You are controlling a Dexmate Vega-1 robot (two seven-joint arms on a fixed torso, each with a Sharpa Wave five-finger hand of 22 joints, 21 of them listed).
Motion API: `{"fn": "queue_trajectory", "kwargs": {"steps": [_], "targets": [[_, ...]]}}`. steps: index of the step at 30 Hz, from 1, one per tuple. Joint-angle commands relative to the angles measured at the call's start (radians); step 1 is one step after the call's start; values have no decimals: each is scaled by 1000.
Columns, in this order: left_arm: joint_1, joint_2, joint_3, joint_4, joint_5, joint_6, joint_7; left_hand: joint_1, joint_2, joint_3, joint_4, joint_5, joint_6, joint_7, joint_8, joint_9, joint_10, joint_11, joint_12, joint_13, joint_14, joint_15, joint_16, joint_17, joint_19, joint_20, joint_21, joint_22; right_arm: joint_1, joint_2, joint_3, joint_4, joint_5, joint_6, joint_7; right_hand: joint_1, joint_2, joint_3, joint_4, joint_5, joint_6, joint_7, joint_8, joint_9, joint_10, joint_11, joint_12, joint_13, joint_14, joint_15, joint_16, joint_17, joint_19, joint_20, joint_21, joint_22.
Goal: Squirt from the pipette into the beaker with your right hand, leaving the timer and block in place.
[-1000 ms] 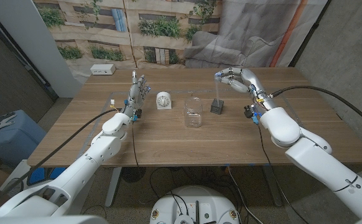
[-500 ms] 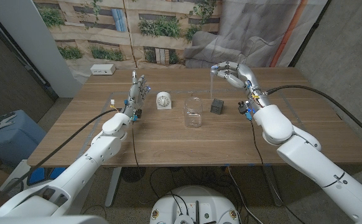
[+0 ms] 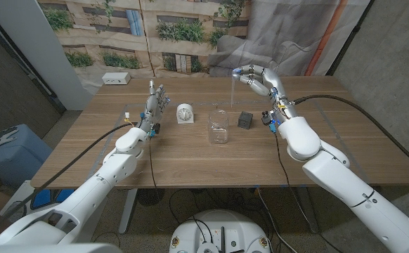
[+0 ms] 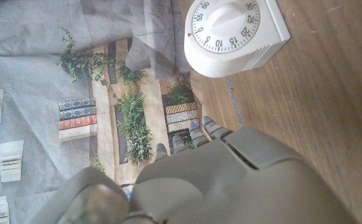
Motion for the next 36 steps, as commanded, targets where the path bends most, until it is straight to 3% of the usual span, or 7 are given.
{"fn": "queue_trajectory", "kwargs": {"steps": [1,11,36], "targets": [[0,0,0,-1,0,0,0,-1,44,-6,-2,6,-4,-6,6,2,-5,-3,4,5,-10,-116,6,1,-7,-91,5,2,46,51,-58,54,-32,15,-18,5,0,-5,2,8,-5,-1,-4,4,-4,0,0,4,-5,-135,5,4,6,-2,5,3],[0,0,0,-1,0,0,0,-1,44,-6,-2,6,-4,-6,6,2,-3,-3,5,5,-9,-116,6,1,-5,-91,5,2,76,88,-98,100,-83,-5,-52,5,-1,-9,4,8,-6,-1,-7,4,-7,0,-1,6,-6,-134,5,3,5,-2,4,3],[1,-2,0,-2,2,0,8,-1,44,-6,-2,6,-5,-6,6,2,-4,-4,4,6,-9,-117,6,1,-5,-92,6,2,100,129,-161,191,-134,8,-79,-1,0,-18,8,9,-7,-1,-12,3,-10,0,-2,12,-8,-131,6,2,3,1,3,3]]}}
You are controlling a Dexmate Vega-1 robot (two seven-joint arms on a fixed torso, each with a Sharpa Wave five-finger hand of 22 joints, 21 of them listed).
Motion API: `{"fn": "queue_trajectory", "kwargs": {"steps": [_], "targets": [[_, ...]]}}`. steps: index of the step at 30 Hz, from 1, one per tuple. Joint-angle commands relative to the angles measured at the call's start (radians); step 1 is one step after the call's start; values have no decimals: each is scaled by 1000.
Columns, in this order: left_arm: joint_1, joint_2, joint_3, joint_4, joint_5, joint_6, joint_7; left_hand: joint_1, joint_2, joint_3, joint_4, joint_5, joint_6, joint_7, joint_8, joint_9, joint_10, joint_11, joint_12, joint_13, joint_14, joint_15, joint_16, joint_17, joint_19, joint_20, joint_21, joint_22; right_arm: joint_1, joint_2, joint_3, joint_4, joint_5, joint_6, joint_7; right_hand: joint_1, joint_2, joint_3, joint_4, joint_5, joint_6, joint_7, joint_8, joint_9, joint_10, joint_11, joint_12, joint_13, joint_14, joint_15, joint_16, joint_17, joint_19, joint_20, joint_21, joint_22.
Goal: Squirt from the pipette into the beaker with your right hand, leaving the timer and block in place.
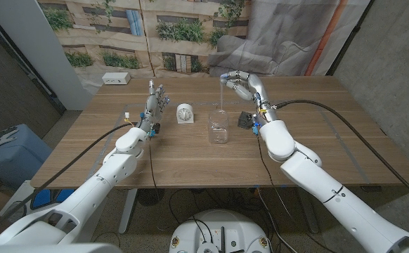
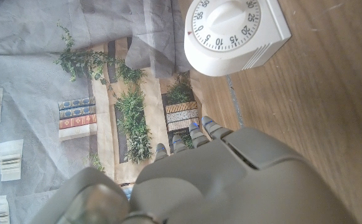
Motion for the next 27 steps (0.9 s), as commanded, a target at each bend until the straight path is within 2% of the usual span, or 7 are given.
{"fn": "queue_trajectory", "kwargs": {"steps": [1,27], "targets": [[0,-1,0,-1,1,0,1,-1,44,-6,-2,6,-5,-6,6,2,-4,-3,4,6,-9,-117,6,1,-5,-92,5,2,16,26,-38,51,-36,9,-19,-1,0,-2,-1,9,-4,4,-5,4,1,0,-2,3,2,-133,7,2,3,2,3,3],[-1,1,1,1,-2,0,-7,-1,44,-6,-2,6,-5,-6,6,2,-4,-3,4,6,-9,-116,6,1,-5,-92,6,2,31,52,-78,185,-84,111,-32,2,-1,-6,-3,12,-1,-1,-8,3,-2,0,-5,5,1,-136,5,1,-3,0,2,3]]}}
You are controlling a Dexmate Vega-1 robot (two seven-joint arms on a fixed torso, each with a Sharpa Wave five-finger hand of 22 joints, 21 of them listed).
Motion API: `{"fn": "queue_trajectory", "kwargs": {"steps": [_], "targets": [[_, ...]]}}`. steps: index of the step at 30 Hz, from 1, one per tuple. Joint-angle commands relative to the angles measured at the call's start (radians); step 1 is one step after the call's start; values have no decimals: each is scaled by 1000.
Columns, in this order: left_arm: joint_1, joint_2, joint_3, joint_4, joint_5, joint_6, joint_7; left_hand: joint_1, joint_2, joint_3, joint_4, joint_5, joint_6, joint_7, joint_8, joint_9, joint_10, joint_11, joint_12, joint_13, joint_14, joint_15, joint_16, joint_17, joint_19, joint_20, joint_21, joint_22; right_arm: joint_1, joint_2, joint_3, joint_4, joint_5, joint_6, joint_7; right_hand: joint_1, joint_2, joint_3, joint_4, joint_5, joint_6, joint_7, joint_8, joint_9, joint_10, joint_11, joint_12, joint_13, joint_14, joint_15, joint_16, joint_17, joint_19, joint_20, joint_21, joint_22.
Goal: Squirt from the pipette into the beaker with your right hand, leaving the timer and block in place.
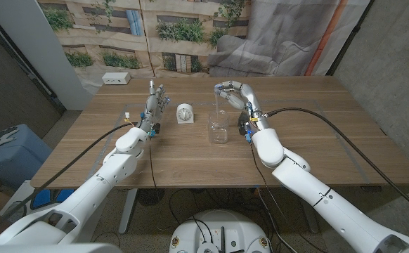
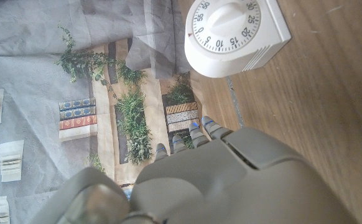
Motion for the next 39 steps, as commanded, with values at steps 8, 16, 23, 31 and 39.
{"fn": "queue_trajectory", "kwargs": {"steps": [8,16,23,31,39], "targets": [[0,-1,0,-1,1,0,6,-1,45,-6,-2,6,-5,-6,6,2,-4,-1,4,6,-10,-116,6,1,-6,-92,5,2,12,22,-22,89,-13,42,1,2,1,-3,2,5,-1,-2,-3,3,-3,0,-6,1,1,-136,6,2,-4,-2,2,3],[0,-1,0,-1,1,0,7,-1,44,-6,-2,6,-5,-6,6,2,-3,-4,5,6,-9,-115,6,1,-5,-92,5,2,11,30,-26,128,-17,66,-12,2,2,-4,2,6,-2,-2,-4,3,-5,0,-7,2,2,-137,5,2,-4,-3,3,3],[0,-1,0,-1,1,0,7,-1,45,-6,-2,6,-4,-6,6,2,-3,-3,5,6,-9,-116,6,1,-4,-91,6,2,10,37,-28,160,-20,85,-22,3,3,-4,2,6,-3,-3,-6,3,-7,0,-8,2,1,-137,5,2,-4,-5,3,3],[0,-1,0,-1,1,0,7,-1,45,-6,-2,6,-4,-6,6,2,-3,-3,5,6,-9,-116,6,1,-5,-92,5,2,14,46,-29,194,-10,109,-24,4,3,-6,1,7,0,-4,-6,3,-6,0,-7,4,0,-137,6,3,-5,-6,3,3],[0,-1,0,-1,1,0,7,-1,45,-6,-2,6,-4,-6,6,2,-2,-3,5,6,-8,-116,6,1,-4,-91,6,2,8,51,-26,205,-7,104,-39,5,4,-7,1,7,1,-6,-7,2,-6,0,-7,5,1,-137,8,4,-4,-7,3,3]]}}
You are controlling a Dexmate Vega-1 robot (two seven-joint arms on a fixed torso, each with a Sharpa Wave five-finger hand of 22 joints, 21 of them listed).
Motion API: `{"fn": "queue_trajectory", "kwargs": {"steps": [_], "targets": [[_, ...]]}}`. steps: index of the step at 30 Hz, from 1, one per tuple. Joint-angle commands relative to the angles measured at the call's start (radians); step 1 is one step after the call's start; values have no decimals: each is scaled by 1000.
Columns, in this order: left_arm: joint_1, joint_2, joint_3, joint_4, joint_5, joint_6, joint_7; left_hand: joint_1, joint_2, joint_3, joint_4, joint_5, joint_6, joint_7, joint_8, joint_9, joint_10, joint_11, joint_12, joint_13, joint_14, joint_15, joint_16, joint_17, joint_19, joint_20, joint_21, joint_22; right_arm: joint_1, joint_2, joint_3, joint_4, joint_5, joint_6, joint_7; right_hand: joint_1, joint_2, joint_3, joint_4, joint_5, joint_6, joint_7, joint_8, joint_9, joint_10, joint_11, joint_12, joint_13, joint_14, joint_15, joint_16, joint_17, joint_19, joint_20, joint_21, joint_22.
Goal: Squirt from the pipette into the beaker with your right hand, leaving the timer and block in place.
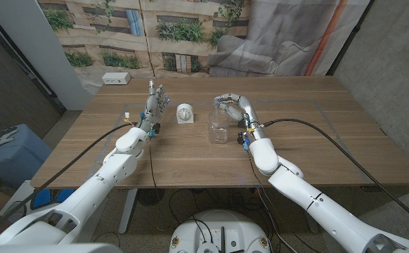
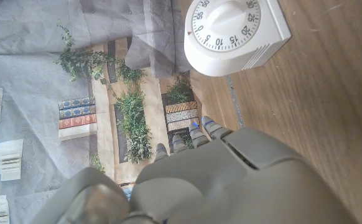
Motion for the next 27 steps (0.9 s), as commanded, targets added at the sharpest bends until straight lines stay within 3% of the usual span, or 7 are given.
{"fn": "queue_trajectory", "kwargs": {"steps": [1,27], "targets": [[0,0,0,-1,1,0,1,-1,45,-6,-2,6,-4,-6,6,2,-2,-2,5,6,-8,-116,6,1,-5,-91,5,2,-6,12,3,31,10,7,-21,6,4,-7,1,7,2,-5,-2,3,-5,0,1,6,1,-137,8,2,1,-2,4,3],[-1,2,1,1,-1,0,-7,-1,45,-6,-2,6,-4,-6,6,2,-3,-3,5,6,-9,-116,6,2,-5,-92,5,2,-19,27,5,68,0,43,-65,33,14,1,-7,10,28,-6,5,2,4,-1,6,13,11,-147,12,4,10,-9,6,3]]}}
